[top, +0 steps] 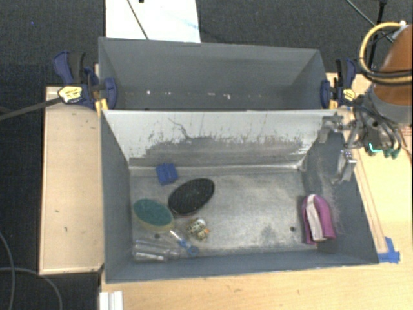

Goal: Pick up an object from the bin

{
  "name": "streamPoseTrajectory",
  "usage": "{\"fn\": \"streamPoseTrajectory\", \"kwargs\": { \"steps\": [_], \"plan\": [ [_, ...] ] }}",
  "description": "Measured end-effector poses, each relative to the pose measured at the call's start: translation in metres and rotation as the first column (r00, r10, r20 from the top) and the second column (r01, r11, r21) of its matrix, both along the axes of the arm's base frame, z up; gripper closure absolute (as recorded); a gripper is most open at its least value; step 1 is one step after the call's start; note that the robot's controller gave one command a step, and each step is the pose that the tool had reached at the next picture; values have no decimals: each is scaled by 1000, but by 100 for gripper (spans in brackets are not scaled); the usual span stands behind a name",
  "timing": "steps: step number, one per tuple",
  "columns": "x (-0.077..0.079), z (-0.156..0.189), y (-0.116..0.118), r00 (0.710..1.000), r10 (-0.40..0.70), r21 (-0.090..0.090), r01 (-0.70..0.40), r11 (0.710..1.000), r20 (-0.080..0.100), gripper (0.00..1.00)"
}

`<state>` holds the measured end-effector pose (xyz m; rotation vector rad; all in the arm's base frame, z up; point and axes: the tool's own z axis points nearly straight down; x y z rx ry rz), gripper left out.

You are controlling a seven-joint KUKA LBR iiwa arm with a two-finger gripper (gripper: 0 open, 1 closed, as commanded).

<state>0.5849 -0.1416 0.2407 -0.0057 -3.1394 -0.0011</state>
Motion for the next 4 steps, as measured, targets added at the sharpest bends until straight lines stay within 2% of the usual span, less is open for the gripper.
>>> {"fn": "streamPoseTrajectory", "kwargs": {
  "steps": [1, 2, 3, 4],
  "plan": [
    [2, 4, 1, 1000, 5, -2, -5, 1000, 7, 100],
    [2, 4, 1, 1000, 8, -2, -8, 1000, 7, 0],
    [-64, -36, -7, 960, -279, -1, 279, 960, 1, 0],
    [-78, -118, 4, 1000, -31, 1, 31, 1000, 0, 0]
  ]
}}
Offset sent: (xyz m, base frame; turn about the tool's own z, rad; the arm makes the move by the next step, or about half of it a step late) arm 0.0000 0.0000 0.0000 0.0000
